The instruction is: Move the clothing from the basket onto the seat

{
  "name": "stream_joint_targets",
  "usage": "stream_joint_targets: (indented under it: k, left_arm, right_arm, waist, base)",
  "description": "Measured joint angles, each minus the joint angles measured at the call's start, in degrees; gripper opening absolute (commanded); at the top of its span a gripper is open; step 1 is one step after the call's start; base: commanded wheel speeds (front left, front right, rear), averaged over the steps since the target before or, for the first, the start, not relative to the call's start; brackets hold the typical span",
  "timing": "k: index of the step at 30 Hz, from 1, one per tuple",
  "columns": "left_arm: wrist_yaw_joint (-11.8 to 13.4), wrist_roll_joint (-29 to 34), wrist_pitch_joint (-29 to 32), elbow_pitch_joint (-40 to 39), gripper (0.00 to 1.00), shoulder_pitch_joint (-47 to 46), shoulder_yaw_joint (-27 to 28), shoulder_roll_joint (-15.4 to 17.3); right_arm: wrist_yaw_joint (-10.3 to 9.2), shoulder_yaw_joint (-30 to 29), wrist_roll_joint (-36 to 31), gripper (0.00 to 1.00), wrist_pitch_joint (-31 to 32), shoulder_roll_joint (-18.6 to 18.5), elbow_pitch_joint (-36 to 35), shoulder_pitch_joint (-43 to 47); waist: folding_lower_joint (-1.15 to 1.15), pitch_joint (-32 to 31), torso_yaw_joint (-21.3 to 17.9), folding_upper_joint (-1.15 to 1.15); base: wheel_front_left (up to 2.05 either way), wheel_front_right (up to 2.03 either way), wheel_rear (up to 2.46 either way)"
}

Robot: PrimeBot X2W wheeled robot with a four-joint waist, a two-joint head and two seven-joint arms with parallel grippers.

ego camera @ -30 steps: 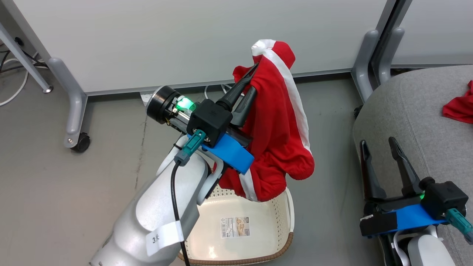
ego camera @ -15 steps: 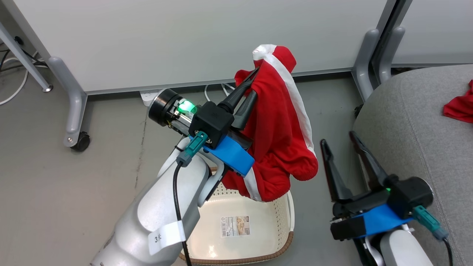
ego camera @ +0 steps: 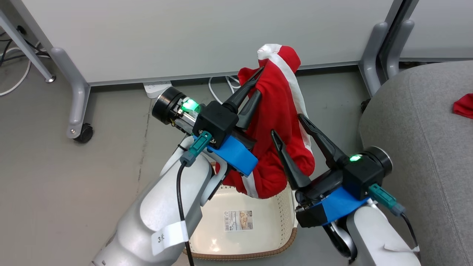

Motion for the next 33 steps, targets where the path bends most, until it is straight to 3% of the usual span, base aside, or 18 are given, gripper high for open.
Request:
stream_joint_targets:
  k: [22, 23, 24, 33]
  left_arm:
    - [0.3, -1.5, 0.0, -1.5, 0.00, -1.6, -2.7, -0.5]
    - [0.3, -1.5, 0.0, -1.5, 0.00, -1.7, -2.8, -0.5]
    - [0.4, -1.6, 0.0, -1.6, 0.00, -1.8, -2.9, -0.5]
    - [0.8, -2.2, 0.0, -1.7, 0.00, -2.0, -3.7, -0.5]
  right_arm:
    - [0.00, -0.2, -3.1, 1.00, 0.0, 1.1, 13.3, -12.3]
    - [0.00, -0.3, -2.9, 0.36, 0.0, 1.1, 13.7, -12.5]
    - [0.00, -0.2, -2.7, 0.00, 0.0, 1.1, 14.0, -12.7]
    - [0.00, -0.2, -1.7, 0.00, 0.0, 1.1, 14.5, -13.4]
  waist:
    - [0.00, 2.8, 1.9, 0.00]
    - [0.00, 2.8, 1.9, 0.00]
    - [0.00, 2.8, 1.9, 0.00]
    - [0.00, 2.9, 2.0, 0.00]
  base:
    - [0.00, 0.00, 0.00]
    - [0.00, 0.00, 0.00]
    - [0.00, 0.00, 0.00]
    - [0.00, 0.00, 0.00]
